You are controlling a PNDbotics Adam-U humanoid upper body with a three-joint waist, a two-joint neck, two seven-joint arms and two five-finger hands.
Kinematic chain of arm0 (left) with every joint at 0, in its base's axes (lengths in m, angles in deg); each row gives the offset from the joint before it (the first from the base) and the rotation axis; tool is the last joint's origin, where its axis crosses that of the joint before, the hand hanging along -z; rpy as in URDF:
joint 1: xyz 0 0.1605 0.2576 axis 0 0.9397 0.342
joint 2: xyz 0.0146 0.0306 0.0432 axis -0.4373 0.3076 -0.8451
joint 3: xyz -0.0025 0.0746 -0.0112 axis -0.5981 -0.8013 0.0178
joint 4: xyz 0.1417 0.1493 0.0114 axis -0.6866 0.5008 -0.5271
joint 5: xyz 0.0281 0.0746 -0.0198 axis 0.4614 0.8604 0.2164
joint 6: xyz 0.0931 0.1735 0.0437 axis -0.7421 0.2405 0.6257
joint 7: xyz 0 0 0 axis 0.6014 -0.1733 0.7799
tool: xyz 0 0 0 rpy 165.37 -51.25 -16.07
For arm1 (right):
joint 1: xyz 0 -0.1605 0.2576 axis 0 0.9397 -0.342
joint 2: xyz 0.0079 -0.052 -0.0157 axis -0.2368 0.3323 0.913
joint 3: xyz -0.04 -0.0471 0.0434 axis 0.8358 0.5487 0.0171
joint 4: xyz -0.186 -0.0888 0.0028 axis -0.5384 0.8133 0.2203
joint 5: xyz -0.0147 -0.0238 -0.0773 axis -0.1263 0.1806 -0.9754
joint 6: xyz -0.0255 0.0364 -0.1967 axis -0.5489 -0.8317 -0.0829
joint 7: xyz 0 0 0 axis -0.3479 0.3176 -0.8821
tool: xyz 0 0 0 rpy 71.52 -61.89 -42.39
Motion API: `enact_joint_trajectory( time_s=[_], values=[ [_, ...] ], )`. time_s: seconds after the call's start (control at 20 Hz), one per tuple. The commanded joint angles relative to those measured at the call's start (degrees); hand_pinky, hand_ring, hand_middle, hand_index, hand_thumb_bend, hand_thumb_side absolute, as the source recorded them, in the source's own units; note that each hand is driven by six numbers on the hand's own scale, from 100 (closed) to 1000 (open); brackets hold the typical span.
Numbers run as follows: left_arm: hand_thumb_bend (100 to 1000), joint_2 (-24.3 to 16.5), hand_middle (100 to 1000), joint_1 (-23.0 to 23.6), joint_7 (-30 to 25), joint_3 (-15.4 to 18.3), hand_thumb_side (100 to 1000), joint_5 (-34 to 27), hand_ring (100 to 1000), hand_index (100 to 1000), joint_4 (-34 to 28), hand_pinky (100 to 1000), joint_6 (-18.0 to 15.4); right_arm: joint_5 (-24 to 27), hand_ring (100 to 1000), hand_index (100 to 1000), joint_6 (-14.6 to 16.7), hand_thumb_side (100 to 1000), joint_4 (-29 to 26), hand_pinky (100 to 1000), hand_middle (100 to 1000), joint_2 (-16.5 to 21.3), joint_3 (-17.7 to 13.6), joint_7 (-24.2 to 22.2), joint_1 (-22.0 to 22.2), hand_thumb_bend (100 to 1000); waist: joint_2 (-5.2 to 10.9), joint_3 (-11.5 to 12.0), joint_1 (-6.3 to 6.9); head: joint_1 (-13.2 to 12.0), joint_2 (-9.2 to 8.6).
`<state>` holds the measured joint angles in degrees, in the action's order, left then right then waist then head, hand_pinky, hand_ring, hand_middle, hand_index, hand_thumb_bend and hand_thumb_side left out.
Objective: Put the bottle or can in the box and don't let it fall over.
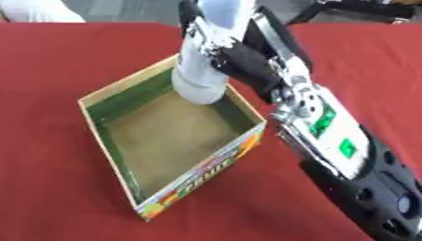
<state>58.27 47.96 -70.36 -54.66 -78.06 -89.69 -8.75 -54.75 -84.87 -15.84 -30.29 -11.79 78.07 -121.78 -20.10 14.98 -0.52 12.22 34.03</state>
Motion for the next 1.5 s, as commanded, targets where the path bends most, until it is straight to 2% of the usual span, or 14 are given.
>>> enact_joint_trajectory(
  time_s=[0.05,0.35,0.6,0.8,1.0,1.1,1.2,1.35,1.5],
  values=[
    [216,-0.18,969,-0.81,-0.47,0.25,924,-0.31,1000,734,0.53,722,-0.45,-0.88,607,117,2.67,470,2.09,964,100,-0.33,0.32,0.29,-1.43,100,0.54,0.68,0.10,1.63,-1.61],
    [219,0.41,967,-0.75,-0.45,1.23,936,-0.44,1000,733,3.00,722,-1.49,-0.98,612,116,7.45,470,7.64,947,100,-1.47,1.37,0.35,-1.39,100,-0.36,1.81,0.01,3.21,-2.68],
    [220,0.70,965,-0.45,0.30,2.91,944,-0.99,1000,732,5.25,722,-2.52,0.62,605,117,12.08,465,13.27,911,100,-2.45,2.46,0.67,-0.74,100,-0.65,2.08,0.10,3.52,-3.36],
    [220,0.84,962,-0.16,1.00,3.85,948,-1.35,1000,731,6.70,721,-2.98,2.15,618,126,14.18,463,17.29,912,100,-2.96,3.00,1.00,-0.38,100,-0.70,2.08,0.14,3.51,-3.33],
    [221,0.81,961,-0.06,1.15,3.97,949,-1.51,1000,730,7.21,721,-3.14,2.61,627,146,14.84,470,18.56,913,124,-3.08,3.24,0.82,-0.26,100,-0.64,1.88,0.11,3.23,-3.28],
    [222,0.75,961,-0.12,1.10,3.95,948,-1.53,1000,729,7.21,721,-3.15,2.58,658,185,14.43,470,19.04,918,185,-3.07,3.30,0.78,-0.06,100,-0.58,1.75,0.06,3.08,-3.25],
    [221,0.70,960,-0.14,1.05,3.94,947,-1.53,1000,729,7.18,721,-3.12,2.44,675,201,13.90,470,19.46,924,202,-3.10,3.31,0.80,0.10,100,-0.52,1.65,0.03,2.93,-3.21],
    [221,0.66,959,-0.07,1.01,3.94,947,-1.46,1000,728,7.24,721,-2.99,1.59,713,289,12.98,409,19.65,935,267,-2.97,3.41,0.49,0.26,100,-0.36,1.48,-0.06,2.79,-3.09],
    [223,0.65,959,0.02,1.06,4.02,949,-1.46,1000,727,7.25,720,-2.84,-0.08,740,413,11.69,292,19.24,936,360,-2.89,3.27,0.38,0.52,100,-0.14,1.22,-0.12,2.58,-3.01]
  ],
)
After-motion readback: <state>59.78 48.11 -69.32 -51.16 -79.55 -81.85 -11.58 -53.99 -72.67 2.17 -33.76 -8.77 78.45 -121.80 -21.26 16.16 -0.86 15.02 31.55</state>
